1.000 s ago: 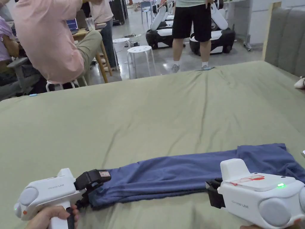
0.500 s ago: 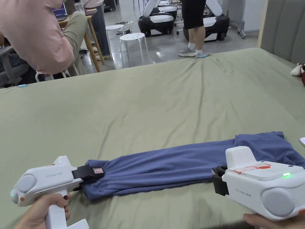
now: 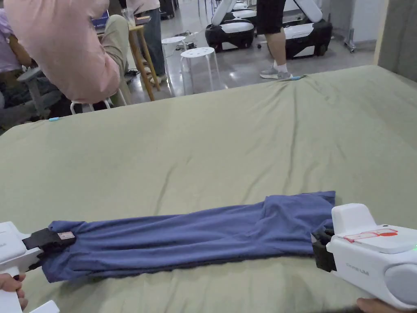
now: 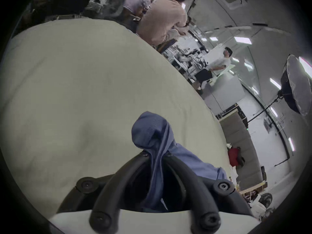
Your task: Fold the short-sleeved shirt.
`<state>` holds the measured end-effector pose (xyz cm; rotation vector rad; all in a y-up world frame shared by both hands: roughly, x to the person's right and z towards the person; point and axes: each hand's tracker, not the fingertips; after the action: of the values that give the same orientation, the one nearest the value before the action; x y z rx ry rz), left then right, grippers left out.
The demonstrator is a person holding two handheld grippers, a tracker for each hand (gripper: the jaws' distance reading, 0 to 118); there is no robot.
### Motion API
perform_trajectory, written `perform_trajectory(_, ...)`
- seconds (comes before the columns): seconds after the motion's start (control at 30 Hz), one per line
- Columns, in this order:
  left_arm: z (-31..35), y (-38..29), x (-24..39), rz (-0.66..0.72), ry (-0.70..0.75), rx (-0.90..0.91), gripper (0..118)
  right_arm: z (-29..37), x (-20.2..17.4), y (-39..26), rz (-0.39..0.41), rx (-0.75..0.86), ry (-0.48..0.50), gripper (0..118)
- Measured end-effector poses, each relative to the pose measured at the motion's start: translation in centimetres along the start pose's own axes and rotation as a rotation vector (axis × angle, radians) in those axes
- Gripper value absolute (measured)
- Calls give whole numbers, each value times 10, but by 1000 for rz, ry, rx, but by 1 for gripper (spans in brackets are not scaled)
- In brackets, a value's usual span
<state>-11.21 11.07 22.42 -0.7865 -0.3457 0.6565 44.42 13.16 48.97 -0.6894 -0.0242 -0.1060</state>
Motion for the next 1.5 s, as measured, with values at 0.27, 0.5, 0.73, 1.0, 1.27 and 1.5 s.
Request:
perform_trajectory(0.27,-24,-36,101,-121,-142,-113,8,1,-4,4,16,12,22,0)
perform_trajectory(0.5,-121,-104,181,-215,-134,-273,8,15,7,-3,-37,33,47,0)
perform_trajectory(0.73,-177,-120,186,-240,-80,-344,11,38,33,-16,-84,41,11,0)
perform_trajectory(1.0,-154,-105,190,-182,-201,-306,118,38,40,-22,-123,34,5,0)
perform_trajectory(1.27,-109,-84,168,-232,-125,-212,53,36,26,-21,-103,33,49,0)
perform_trajectory(1.5,-157,-121,169,-278,-81,-362,1,42,16,-22,-78,32,84,0)
